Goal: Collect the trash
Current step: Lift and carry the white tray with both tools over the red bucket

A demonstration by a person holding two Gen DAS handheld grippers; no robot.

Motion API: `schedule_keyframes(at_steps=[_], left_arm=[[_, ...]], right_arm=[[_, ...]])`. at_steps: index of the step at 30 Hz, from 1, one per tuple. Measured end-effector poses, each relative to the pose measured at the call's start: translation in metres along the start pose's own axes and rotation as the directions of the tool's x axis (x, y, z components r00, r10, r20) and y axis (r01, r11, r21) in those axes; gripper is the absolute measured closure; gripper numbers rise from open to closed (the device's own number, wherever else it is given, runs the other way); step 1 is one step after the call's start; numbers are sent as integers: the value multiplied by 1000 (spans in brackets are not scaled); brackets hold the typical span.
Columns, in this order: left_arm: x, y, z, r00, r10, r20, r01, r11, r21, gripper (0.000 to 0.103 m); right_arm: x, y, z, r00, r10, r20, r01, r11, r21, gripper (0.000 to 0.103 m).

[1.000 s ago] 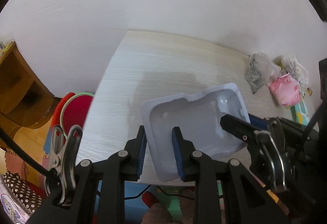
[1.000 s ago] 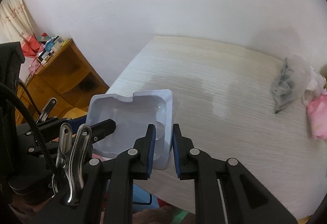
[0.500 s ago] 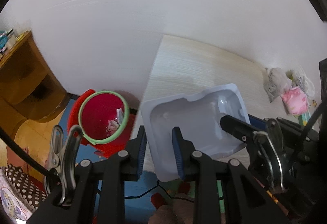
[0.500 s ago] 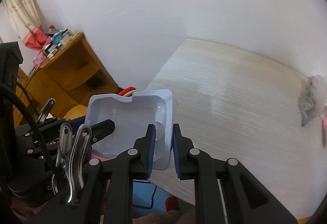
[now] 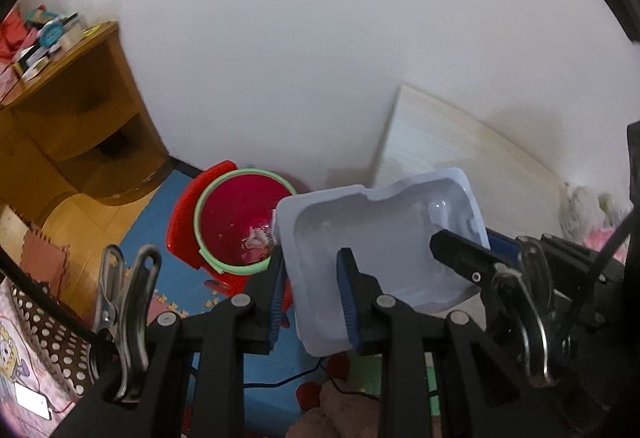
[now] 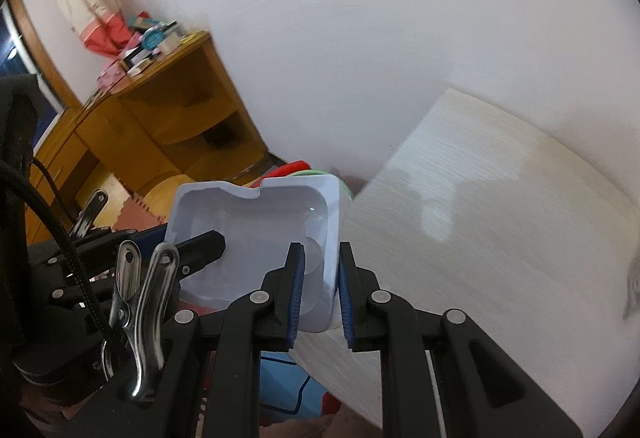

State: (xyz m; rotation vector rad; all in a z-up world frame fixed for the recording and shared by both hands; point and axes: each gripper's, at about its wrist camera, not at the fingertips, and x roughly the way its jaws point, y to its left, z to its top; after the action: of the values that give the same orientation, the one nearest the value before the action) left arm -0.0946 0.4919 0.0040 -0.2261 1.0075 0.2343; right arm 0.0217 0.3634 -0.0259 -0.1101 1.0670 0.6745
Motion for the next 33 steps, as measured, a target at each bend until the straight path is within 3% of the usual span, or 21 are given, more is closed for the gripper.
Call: schedule_keyframes(at_steps=[15,23,33], left_arm=[[21,43,31,995,99,15,-97,990,-107,77],[53,86,52,996,85,-30,-88,988,-128,77],[117,132,62,994,32,-105,-43,993,-111,77]], right_arm=[[55,34,49,997,65,-50,-71,989,-132,85],[99,63,76,993,58,-105,-75,985,-158,84],[171,80,90,979,18,-201,-41,993,-111,84]])
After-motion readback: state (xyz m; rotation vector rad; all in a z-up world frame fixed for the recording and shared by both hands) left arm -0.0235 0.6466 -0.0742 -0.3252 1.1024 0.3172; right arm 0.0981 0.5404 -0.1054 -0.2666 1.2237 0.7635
